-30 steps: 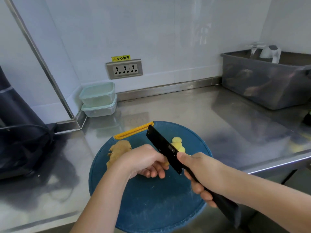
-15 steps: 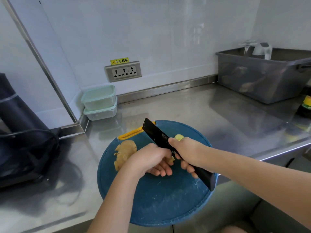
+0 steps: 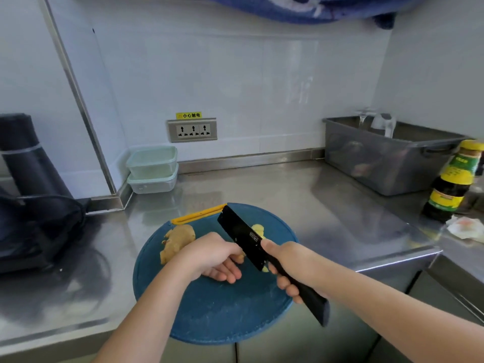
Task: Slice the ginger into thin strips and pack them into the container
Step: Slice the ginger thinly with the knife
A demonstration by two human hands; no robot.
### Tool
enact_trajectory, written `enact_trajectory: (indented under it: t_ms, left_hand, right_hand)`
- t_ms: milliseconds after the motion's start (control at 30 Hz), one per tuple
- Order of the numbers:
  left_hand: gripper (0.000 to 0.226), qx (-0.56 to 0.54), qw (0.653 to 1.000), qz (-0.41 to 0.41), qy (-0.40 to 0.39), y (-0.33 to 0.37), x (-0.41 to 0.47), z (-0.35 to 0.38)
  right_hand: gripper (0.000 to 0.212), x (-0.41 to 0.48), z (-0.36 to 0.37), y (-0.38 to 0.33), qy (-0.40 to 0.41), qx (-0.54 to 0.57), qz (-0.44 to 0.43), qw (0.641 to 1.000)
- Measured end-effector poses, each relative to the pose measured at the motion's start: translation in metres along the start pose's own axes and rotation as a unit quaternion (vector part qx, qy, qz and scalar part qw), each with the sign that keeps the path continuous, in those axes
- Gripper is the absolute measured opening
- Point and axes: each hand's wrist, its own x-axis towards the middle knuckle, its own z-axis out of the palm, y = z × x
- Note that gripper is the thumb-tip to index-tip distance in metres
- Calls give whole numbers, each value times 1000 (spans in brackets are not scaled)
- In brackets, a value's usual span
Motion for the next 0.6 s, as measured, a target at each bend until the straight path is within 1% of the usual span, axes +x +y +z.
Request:
enact_trajectory:
  t_ms: [67,133,200,267,333,467,600]
  left_hand:
    - [22,-16,1000,-4,20,-3,-4,-1]
    - [19,-40,996,10,76,-7,-8,-3]
    - [16,-74,986,41,145,-14,-10,-7]
    - [11,-80,978,69,182,-20,-13,-13]
    - [9,-68,976,94,182,-22,-18,-16]
    - [11,-65,980,135,134,-22,-27,-15]
    - [7,-73,981,131,122,-25,-28,-9]
  right_hand:
    - [52,1,-5,-6,8,-9,-32,999]
    - [51,2,-11,-14,21,6,-59,998]
    - [50,3,-16,-21,26,24,-72,997]
    - [51,3,-17,-25,19,34,-78,996]
    - [51,3,-16,-24,7,36,-82,996]
    - [49,1,-15,-14,4,60,-88,994]
    - [50,-5,-17,0,-4,73,-68,995]
